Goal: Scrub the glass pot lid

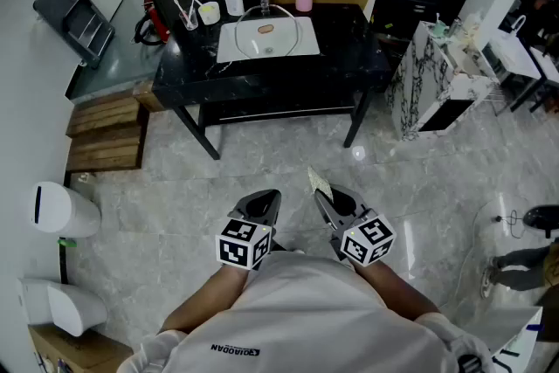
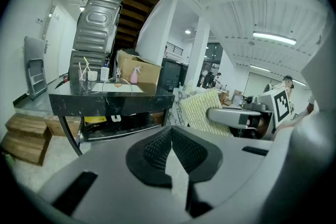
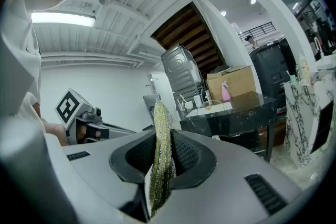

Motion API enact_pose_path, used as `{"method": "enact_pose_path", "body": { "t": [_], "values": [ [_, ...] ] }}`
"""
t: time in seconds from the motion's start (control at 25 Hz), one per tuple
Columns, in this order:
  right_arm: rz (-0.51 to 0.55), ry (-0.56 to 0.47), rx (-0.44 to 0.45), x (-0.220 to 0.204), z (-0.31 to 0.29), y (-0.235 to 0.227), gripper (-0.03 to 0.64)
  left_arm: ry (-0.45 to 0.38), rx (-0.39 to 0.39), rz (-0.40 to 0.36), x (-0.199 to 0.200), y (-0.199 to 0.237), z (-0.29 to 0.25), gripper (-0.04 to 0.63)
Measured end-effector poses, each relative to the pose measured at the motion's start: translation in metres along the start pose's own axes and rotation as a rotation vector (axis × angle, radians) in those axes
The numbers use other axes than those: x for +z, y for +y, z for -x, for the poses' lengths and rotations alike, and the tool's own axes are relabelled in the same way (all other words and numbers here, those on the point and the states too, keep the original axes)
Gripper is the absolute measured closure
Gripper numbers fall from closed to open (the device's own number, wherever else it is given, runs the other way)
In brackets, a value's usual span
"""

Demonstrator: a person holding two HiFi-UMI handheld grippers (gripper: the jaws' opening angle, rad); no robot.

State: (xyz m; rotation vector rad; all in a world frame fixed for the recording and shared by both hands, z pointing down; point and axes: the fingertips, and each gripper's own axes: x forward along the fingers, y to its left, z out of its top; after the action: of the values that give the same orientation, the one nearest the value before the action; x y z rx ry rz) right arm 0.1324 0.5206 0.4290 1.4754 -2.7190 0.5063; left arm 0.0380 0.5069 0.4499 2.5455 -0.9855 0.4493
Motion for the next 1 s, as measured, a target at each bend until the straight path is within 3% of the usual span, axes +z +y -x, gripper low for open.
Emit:
{"method": "enact_pose_path", "body": {
  "t": [0.44,1.0],
  "values": [
    [0.005,-0.009,0.007,0.006,-0.004,-0.004,0.528,-0.012,0.013,-0.005,0.009,0.005,-0.002,0.58],
    [-0.06,0.009,0.022,0.006,-0.012,-0.018,0.526,-0.006,0.026,-0.012,0.014,0.012,-0.009,0.58]
  ]
}}
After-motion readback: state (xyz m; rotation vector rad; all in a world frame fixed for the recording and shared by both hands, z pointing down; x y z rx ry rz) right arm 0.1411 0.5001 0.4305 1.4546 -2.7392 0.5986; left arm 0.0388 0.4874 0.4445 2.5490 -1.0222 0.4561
